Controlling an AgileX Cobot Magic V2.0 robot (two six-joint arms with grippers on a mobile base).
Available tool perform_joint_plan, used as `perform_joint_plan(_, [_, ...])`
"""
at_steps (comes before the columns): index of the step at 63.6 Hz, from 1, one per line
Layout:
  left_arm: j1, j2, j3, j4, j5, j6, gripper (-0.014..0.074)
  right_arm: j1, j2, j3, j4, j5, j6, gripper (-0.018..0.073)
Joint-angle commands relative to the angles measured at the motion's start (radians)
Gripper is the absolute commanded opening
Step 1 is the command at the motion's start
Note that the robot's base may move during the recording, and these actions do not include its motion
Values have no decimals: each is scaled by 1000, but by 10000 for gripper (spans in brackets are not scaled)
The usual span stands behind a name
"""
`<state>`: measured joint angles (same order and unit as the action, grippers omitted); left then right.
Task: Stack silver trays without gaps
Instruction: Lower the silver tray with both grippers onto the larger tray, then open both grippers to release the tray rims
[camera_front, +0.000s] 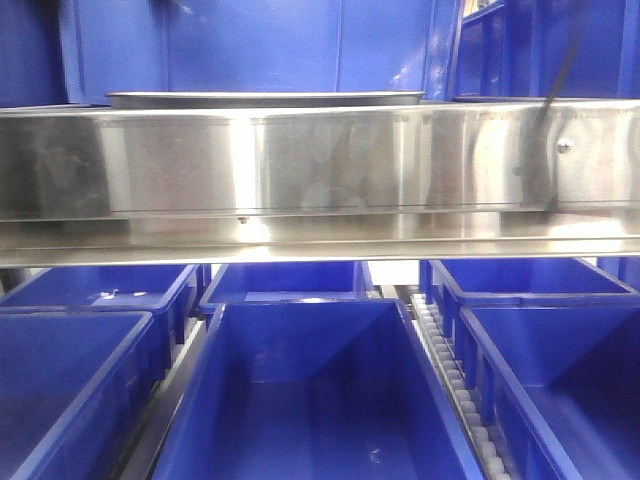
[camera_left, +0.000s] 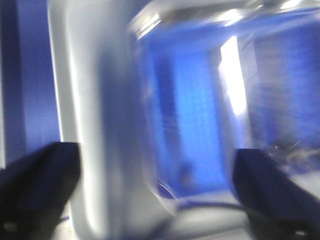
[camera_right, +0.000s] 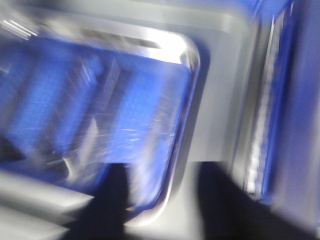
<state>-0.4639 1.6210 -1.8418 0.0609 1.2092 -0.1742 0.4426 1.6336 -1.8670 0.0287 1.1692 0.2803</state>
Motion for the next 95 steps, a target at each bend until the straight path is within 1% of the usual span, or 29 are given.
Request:
perform_joint_plan(1, [-36, -138, 37, 16, -104, 7, 239, -4, -135, 39, -18, -59, -26, 122])
perform_joint_plan(5, [-58, -201, 107, 14, -155, 5, 151, 0, -204, 110, -18, -84, -37, 85])
perform_joint_plan(8, [-75, -259, 172, 14, -201, 5, 70, 6, -261, 176, -19, -112, -53, 66])
perform_joint_plan(12, [-95, -344, 259, 14, -263, 5, -8, 11, -339, 273, -19, -158, -69, 56])
perform_joint_plan(15, [-109, -395, 319, 12, -303, 0, -49, 20, -392, 355, -19, -201, -76, 56])
perform_joint_plan(22, [-142, -535, 497, 11, -414, 0, -47, 24, -548, 556, -19, -311, -79, 56])
perform_joint_plan(27, [-176, -644, 646, 13, -514, 0, -47, 24, -667, 734, -19, -417, -99, 56])
perform_joint_plan(34, [-213, -784, 863, 13, -683, 0, -47, 24, -825, 941, -19, -555, -140, 56])
perform_joint_plan(42, [-246, -934, 1070, 3, -861, 0, -47, 24, -979, 1140, -19, -689, -177, 56])
perform_joint_plan(52, [-261, -1052, 1272, -4, -1073, 0, -47, 24, -1148, 1355, -19, -849, -236, 56])
perform_joint_plan(58, [-261, -1073, 1349, -4, -1177, 0, -47, 24, -1232, 1459, -19, -946, -245, 56])
perform_joint_plan(64, [-261, -1073, 1379, -4, -1217, 0, -47, 24, -1278, 1513, -19, -988, -245, 56])
perform_joint_plan(95, [-261, -1073, 1382, -4, -1209, 0, -47, 24, -1283, 1526, -19, -996, -245, 56])
